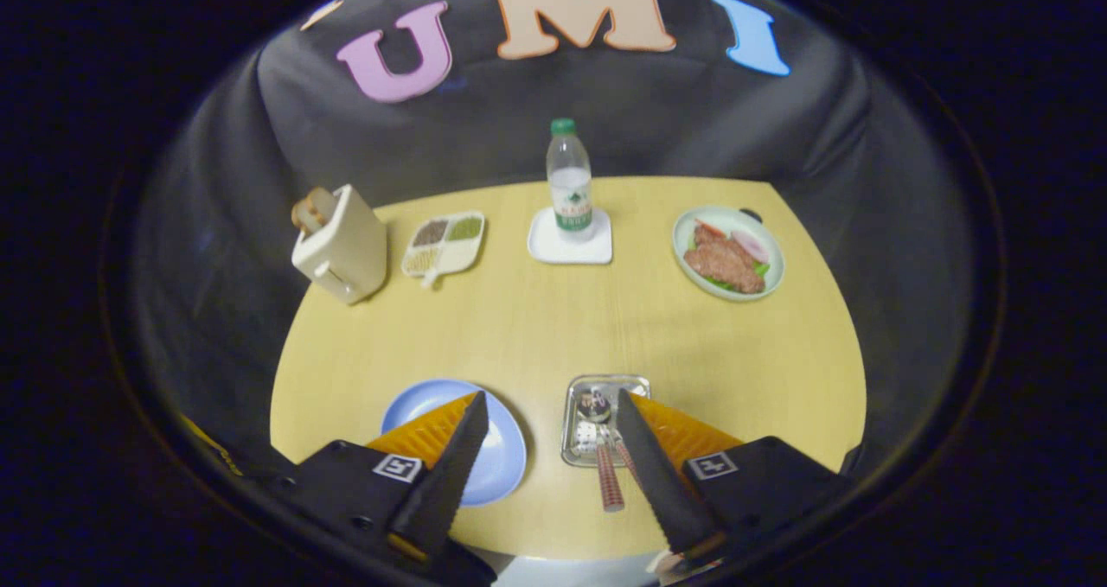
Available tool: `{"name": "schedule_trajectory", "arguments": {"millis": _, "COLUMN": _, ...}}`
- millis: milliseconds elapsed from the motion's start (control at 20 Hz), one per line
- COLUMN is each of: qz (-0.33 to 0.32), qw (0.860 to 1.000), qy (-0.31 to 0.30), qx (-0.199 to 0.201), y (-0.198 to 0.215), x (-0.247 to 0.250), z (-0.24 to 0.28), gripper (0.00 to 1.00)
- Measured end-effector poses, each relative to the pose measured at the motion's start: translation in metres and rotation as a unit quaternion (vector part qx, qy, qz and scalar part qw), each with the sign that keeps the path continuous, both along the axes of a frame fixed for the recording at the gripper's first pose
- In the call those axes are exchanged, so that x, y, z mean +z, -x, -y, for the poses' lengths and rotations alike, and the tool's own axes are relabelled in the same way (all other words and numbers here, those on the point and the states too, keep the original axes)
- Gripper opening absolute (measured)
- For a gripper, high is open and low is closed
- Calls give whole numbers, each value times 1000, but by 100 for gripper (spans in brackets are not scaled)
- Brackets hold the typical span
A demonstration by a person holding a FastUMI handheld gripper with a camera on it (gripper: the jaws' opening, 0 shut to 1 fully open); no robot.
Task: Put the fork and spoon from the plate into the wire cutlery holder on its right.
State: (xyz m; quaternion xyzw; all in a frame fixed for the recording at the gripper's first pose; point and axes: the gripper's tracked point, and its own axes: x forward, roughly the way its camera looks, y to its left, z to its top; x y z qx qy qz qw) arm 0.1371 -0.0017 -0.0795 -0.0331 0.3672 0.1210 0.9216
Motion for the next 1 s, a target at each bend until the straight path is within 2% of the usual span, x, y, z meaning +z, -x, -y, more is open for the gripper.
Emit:
{"name": "schedule_trajectory", "arguments": {"millis": 100, "qz": 72, "qw": 997, "qy": -31, "qx": -12, "y": 5, "x": 32, "z": -2, "gripper": 100}}
{"name": "schedule_trajectory", "arguments": {"millis": 200, "qz": 142, "qw": 987, "qy": -68, "qx": -22, "y": 14, "x": 66, "z": -8, "gripper": 100}}
{"name": "schedule_trajectory", "arguments": {"millis": 350, "qz": 234, "qw": 965, "qy": -112, "qx": -35, "y": 33, "x": 102, "z": -13, "gripper": 100}}
{"name": "schedule_trajectory", "arguments": {"millis": 550, "qz": 342, "qw": 931, "qy": -113, "qx": -57, "y": 67, "x": 131, "z": -2, "gripper": 100}}
{"name": "schedule_trajectory", "arguments": {"millis": 650, "qz": 374, "qw": 920, "qy": -104, "qx": -60, "y": 84, "x": 133, "z": 1, "gripper": 100}}
{"name": "schedule_trajectory", "arguments": {"millis": 800, "qz": 380, "qw": 919, "qy": -84, "qx": -59, "y": 111, "x": 126, "z": -1, "gripper": 100}}
{"name": "schedule_trajectory", "arguments": {"millis": 1000, "qz": 403, "qw": 910, "qy": -66, "qx": -66, "y": 130, "x": 137, "z": 2, "gripper": 100}}
